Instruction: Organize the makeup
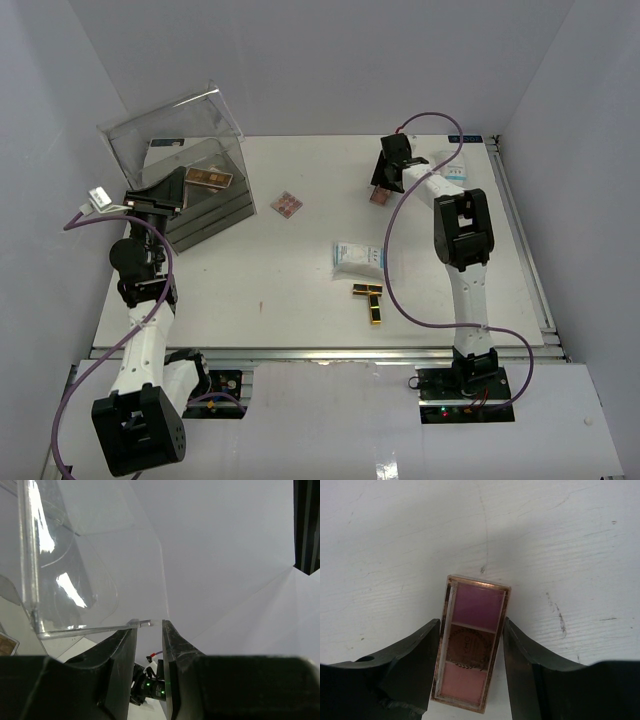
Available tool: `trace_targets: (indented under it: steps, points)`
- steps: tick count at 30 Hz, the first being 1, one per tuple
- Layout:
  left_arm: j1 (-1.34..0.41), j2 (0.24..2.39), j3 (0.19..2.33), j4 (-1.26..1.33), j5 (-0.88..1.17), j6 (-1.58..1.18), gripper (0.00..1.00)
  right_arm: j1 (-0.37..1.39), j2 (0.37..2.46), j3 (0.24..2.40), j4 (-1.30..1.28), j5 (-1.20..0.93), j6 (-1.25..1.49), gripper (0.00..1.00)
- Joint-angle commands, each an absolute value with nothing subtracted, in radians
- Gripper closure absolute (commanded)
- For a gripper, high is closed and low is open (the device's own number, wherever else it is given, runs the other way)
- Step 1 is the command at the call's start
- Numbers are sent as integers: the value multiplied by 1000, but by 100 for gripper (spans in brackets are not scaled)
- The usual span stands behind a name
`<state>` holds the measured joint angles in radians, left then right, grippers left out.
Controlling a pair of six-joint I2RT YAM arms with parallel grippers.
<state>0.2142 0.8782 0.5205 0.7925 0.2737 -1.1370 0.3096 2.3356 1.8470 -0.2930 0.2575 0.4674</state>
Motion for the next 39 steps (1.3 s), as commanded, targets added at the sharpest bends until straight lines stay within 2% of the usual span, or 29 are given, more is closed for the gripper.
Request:
trace_targets:
  steps: [1, 7, 15, 23, 29, 34, 39]
  points:
    - [218, 844, 525, 829, 274, -1133, 63, 339, 2288, 1754, -243, 93, 406, 66]
    - [218, 844, 527, 835, 273, -1137, 63, 362, 2215, 1699, -203, 16, 287, 76]
    - [218, 836, 525, 833, 273, -1139, 63, 472, 2078, 1604, -138, -157, -10, 83]
    - [218, 838, 530, 834, 272, -1143, 63, 634, 1912, 1511, -56, -191, -481, 86]
    - [218, 836, 537, 830, 269, -1143, 63, 719, 1828, 1527, -202, -386, -995, 90]
    - [218, 839, 550, 826, 272, -1143, 63, 835, 1815, 1527, -263, -346, -1305, 91]
    - [218, 842, 566, 823, 275, -1145, 63, 938, 1798, 1444, -184, -274, -1606, 91]
